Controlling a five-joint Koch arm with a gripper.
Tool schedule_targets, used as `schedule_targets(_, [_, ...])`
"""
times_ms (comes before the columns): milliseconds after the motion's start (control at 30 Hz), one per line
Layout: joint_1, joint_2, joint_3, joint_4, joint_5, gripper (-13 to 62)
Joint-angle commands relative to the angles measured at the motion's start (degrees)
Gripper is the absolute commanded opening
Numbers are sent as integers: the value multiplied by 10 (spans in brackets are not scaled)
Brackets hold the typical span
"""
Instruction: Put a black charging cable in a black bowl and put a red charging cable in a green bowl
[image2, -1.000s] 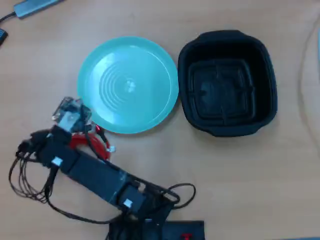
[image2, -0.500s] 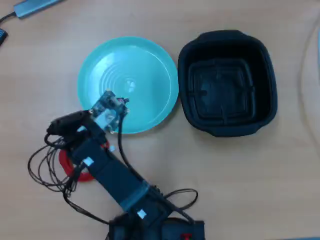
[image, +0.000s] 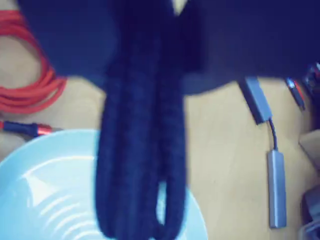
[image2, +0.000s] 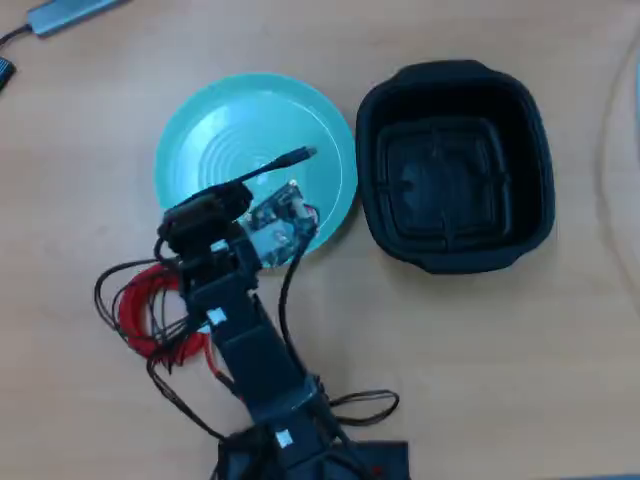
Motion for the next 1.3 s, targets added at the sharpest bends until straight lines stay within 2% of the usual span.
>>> schedule_targets(0, [50, 28, -53, -3, -55, -76])
schedule_targets(167, [139, 27, -50, -10, -132, -76])
schedule_targets(567, [335, 15, -49, -168, -163, -75])
schedule_targets(900, [497, -83, -54, -215, -171, -73])
schedule_targets(1267, [557, -209, -54, -392, -163, -73])
